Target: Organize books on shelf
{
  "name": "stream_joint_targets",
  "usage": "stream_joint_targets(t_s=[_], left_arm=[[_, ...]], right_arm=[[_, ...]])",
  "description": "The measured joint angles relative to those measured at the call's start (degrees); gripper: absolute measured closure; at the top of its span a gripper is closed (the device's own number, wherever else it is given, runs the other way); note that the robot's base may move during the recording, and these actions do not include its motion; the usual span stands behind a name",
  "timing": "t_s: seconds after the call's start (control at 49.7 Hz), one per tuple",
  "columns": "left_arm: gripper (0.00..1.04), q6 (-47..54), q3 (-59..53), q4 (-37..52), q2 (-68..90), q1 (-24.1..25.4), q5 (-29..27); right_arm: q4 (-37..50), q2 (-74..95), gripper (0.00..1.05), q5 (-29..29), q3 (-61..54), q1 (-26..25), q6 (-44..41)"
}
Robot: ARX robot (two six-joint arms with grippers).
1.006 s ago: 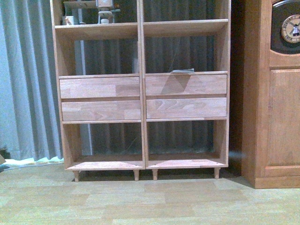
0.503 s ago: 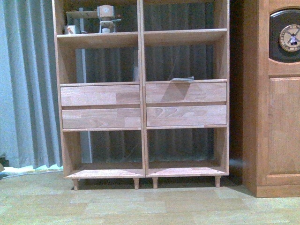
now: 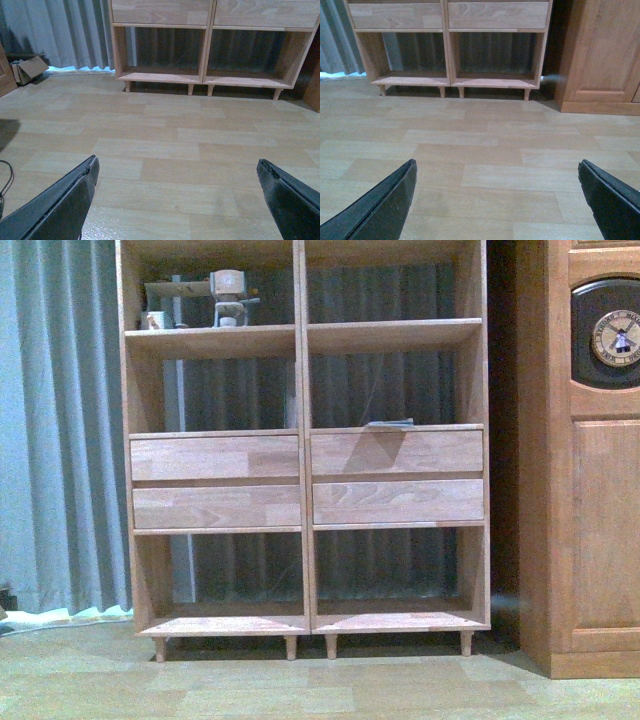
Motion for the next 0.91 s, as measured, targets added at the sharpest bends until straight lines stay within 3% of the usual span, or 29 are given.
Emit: stream_joint_targets(t_s=[0.905], left_arm=[[0.07,-0.02,0.00,0.02,0.00,0.00,0.00]], right_arm=[[0.00,0.00,0.07,-0.02,0.00,0.00,0.00]])
